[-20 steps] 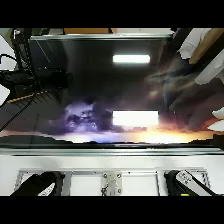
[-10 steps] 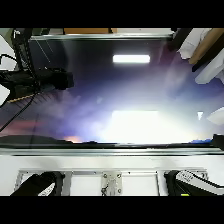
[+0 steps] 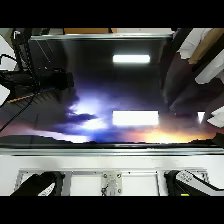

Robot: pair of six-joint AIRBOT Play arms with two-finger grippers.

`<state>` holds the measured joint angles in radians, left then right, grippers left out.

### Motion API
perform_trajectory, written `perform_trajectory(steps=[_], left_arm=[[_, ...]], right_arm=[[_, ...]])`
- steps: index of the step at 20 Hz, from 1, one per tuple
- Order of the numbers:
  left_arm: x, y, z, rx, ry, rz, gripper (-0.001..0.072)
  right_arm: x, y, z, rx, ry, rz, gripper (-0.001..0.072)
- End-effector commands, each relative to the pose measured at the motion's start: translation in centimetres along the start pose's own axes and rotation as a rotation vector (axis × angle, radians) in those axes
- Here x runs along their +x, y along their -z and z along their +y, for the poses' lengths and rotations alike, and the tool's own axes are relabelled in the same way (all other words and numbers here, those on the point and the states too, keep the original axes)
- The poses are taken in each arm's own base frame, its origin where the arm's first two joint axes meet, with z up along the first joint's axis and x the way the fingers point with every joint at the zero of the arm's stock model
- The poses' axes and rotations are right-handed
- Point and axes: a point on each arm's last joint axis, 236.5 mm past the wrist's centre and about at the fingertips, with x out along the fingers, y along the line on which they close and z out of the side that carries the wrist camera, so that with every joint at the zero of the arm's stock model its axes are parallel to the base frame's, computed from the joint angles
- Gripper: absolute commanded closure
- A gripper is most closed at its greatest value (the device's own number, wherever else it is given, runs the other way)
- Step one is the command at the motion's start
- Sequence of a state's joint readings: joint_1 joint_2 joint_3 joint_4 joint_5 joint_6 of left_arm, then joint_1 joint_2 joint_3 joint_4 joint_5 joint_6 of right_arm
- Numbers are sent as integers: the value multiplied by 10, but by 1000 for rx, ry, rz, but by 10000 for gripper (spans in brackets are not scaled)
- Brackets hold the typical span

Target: Fold the clothes and pants, and hang the long-sleeved shirts on hangers.

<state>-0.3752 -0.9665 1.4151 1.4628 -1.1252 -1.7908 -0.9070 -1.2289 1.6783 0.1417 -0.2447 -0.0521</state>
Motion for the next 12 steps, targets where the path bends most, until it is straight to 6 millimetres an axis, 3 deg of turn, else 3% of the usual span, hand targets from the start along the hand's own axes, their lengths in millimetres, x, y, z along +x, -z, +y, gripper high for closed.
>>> perform_trajectory(steps=[1, 5, 12], left_arm=[[0, 0, 0, 1, -1, -1, 693], [0, -2, 0, 1, 1, -9, 693], [0, -3, 0, 3, 0, -11, 694]], right_arm=[[-21, 10, -20, -28, 64, 40, 701], [-53, -7, -47, -45, 112, 28, 701], [-106, -96, -88, -62, 199, -130, 701]])
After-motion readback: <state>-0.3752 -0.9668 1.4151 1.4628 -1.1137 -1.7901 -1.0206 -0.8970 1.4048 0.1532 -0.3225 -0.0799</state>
